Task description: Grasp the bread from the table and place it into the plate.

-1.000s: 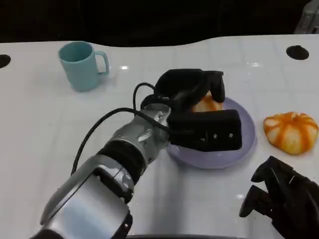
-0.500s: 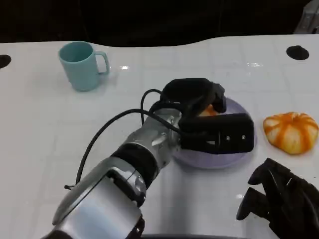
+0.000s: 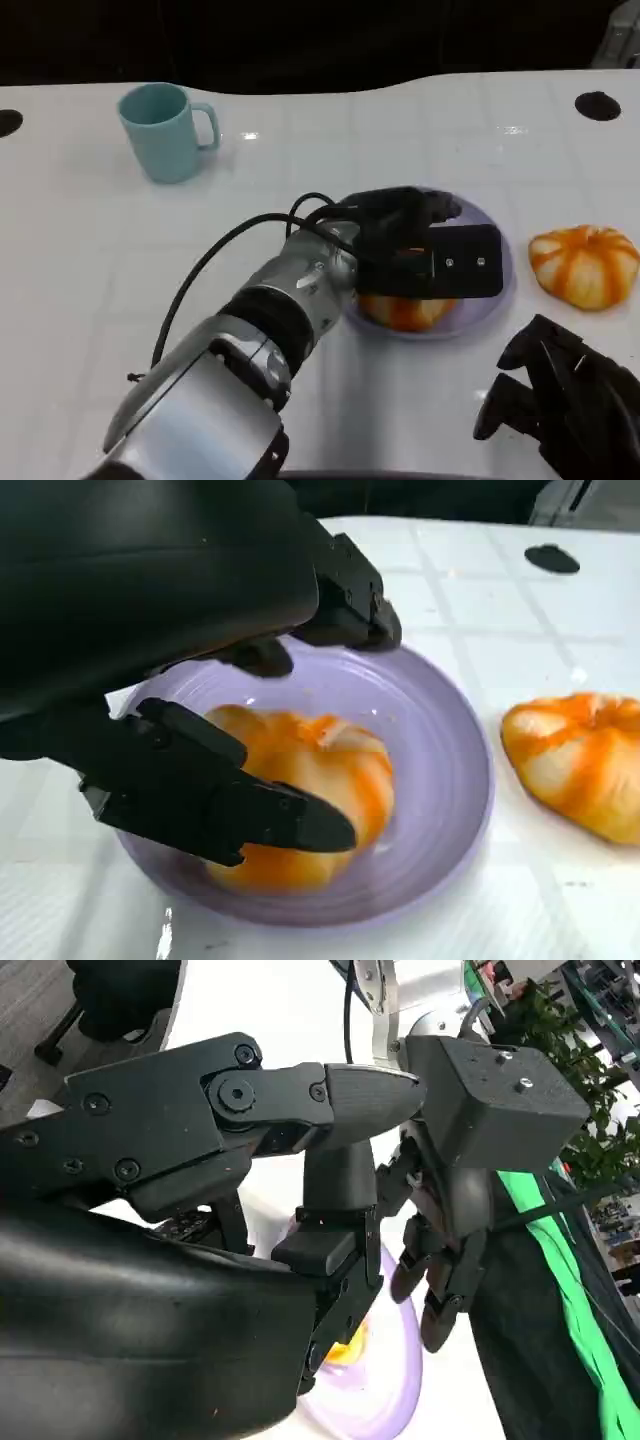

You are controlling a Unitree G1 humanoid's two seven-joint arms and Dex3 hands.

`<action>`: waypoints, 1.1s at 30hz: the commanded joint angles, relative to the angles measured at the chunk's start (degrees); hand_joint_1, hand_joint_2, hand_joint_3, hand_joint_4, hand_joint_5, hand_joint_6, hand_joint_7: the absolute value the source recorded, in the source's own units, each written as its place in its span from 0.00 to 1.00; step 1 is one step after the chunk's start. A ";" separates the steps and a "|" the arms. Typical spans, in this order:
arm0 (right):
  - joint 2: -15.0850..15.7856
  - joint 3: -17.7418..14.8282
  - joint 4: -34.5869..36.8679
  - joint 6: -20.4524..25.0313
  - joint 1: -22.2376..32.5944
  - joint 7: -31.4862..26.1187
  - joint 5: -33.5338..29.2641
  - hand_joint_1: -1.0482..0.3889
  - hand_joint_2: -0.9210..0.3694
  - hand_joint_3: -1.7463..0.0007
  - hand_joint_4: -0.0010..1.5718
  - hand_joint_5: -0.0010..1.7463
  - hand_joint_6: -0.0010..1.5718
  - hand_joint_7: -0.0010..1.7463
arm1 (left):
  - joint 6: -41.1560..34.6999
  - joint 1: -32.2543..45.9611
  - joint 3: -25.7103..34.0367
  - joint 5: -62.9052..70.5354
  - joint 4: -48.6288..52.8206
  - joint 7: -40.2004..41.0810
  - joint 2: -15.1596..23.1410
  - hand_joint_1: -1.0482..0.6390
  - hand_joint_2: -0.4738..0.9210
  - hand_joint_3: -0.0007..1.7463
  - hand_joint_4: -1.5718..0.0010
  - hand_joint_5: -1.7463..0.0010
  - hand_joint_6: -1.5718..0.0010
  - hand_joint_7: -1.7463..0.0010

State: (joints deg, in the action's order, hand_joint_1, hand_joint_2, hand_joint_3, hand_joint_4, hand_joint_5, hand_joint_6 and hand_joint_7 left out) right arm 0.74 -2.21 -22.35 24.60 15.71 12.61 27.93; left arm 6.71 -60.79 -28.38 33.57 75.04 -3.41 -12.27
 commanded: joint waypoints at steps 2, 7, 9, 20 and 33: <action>0.64 -0.60 0.35 -0.74 -0.21 0.23 -0.05 0.41 0.00 0.80 0.44 1.00 0.36 0.90 | -0.96 -1.93 -1.28 1.26 0.21 -1.34 0.77 0.13 1.00 0.26 1.00 1.00 1.00 1.00; 0.64 -0.68 0.40 -0.56 -0.32 0.18 0.08 0.41 0.00 0.81 0.44 1.00 0.37 0.89 | -0.39 -1.92 -0.92 1.07 -0.17 -1.45 1.32 0.12 1.00 0.27 1.00 1.00 1.00 1.00; 0.60 -0.81 0.58 -0.51 -0.47 0.31 0.34 0.41 0.00 0.81 0.44 1.00 0.37 0.89 | 1.41 -1.60 0.19 0.03 -0.90 -1.28 2.27 0.11 1.00 0.29 1.00 1.00 1.00 1.00; 0.60 -1.20 1.18 -0.26 -1.13 0.19 0.39 0.41 0.00 0.81 0.44 1.00 0.37 0.90 | 10.58 5.19 15.08 -17.53 -5.89 -9.52 5.17 0.17 1.00 0.26 0.89 0.94 0.89 0.95; 0.64 -1.18 1.05 0.26 -1.45 -0.34 0.14 0.40 0.00 0.81 0.44 1.00 0.37 0.91 | -2.20 22.83 32.35 -45.54 -30.32 -22.16 2.68 0.28 1.00 0.22 0.63 0.32 0.57 0.71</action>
State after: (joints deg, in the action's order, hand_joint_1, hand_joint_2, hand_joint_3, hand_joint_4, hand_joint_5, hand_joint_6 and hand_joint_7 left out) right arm 0.73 -3.09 -20.94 24.75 14.30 12.51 28.15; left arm 9.76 -41.89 2.19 -7.92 51.56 -24.78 -9.11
